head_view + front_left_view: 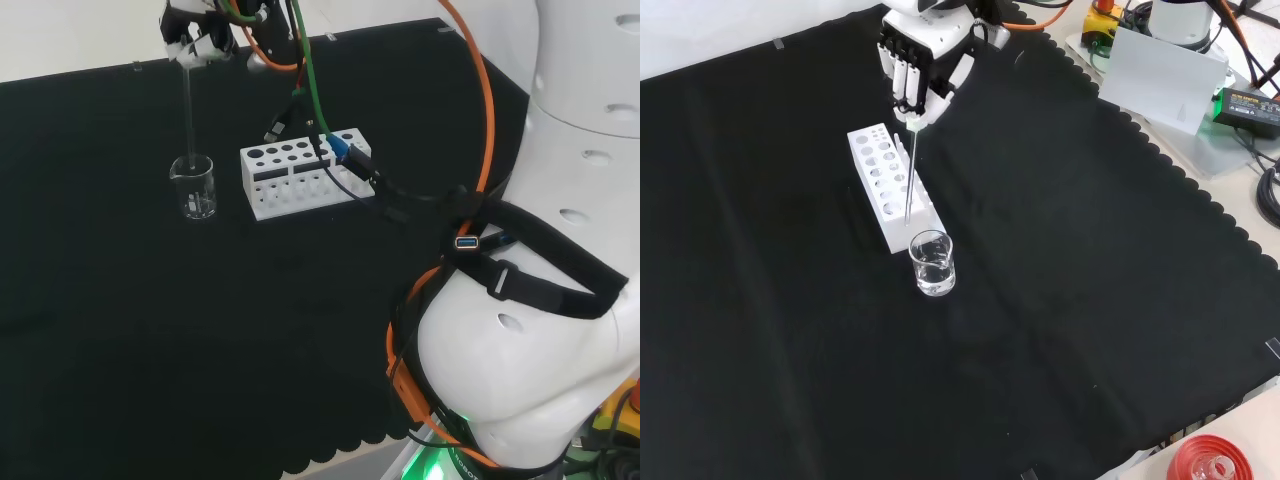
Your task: Put the glass rod back on the white test tube rack.
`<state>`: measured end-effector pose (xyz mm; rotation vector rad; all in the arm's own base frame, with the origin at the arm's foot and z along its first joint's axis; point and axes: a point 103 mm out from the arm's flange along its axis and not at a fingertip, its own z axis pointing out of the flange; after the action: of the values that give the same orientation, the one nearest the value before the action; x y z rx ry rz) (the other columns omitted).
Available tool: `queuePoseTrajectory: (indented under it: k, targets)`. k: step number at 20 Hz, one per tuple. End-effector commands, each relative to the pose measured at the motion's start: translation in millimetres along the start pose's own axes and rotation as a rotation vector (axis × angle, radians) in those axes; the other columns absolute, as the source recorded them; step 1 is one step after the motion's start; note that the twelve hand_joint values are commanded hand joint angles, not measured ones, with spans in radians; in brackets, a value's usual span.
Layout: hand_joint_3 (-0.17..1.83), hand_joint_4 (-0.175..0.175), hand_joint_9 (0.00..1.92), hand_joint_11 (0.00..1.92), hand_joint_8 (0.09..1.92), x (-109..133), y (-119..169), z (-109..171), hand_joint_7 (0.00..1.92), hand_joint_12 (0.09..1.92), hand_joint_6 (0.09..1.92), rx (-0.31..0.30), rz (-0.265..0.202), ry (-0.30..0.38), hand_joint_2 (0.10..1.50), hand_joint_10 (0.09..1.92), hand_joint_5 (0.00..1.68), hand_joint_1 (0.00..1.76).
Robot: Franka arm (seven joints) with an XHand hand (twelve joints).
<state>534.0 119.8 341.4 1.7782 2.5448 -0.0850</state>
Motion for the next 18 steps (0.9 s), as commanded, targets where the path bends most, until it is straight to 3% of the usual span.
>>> queuePoseTrajectory:
  k: [1,18]
  targets:
    - [-0.17,-0.175,1.84,1.61,0.44,-25,-13,-5,1.46,0.53,0.09,0.005,0.053,-0.02,1.04,0.15,1.42,1.33]
    - [-0.17,-0.175,1.84,1.61,0.44,-77,-34,2,1.46,0.54,0.09,0.029,0.149,-0.033,1.04,0.14,1.42,1.33]
